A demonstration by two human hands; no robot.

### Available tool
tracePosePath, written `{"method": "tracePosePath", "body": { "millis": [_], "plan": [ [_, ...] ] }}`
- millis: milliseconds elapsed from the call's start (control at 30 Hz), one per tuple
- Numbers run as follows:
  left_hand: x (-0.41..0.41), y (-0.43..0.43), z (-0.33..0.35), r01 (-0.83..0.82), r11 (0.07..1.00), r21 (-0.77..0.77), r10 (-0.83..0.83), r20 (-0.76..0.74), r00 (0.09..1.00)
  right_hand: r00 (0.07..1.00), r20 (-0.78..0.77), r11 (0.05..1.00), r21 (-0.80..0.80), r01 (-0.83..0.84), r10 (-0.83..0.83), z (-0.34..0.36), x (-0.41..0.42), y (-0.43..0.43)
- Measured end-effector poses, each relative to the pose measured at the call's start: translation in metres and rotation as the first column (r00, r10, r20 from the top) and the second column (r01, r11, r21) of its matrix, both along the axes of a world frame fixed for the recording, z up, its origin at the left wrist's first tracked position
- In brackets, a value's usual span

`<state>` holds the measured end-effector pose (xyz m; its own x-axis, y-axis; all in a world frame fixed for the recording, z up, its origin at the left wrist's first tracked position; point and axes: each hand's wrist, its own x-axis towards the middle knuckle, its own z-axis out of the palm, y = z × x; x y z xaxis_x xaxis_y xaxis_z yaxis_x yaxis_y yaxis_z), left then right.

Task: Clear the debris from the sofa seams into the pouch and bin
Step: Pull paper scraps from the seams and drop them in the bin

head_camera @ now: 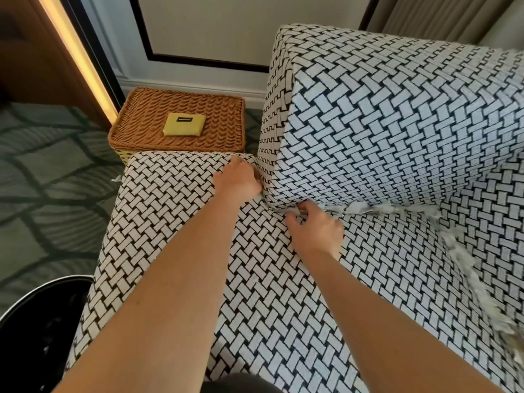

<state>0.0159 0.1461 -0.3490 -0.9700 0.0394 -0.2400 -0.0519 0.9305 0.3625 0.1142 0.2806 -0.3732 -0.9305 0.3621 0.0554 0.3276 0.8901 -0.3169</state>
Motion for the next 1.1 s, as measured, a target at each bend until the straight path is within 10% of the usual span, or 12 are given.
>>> {"method": "tracePosePath", "body": {
  "millis": [367, 767, 1100],
  "plan": [
    [0.023, -0.013, 0.009, 0.181, 0.979, 0.095, -0.187, 0.07, 0.98, 0.993, -0.03, 0.992, 0.052, -0.117, 0.118, 0.0, 0.002, 0.004],
    [0.113, -0.012, -0.023, 0.026, 0.829, 0.559, 0.211, -0.355, 0.911, 0.98, 0.057, 0.979, 0.056, -0.195, 0.192, 0.001, -0.009, 0.007],
    [0.114, -0.009, -0.029, 0.001, 0.915, 0.403, 0.196, -0.447, 0.873, 0.978, -0.006, 0.974, 0.094, -0.207, 0.208, 0.001, -0.011, 0.008]
  ]
}}
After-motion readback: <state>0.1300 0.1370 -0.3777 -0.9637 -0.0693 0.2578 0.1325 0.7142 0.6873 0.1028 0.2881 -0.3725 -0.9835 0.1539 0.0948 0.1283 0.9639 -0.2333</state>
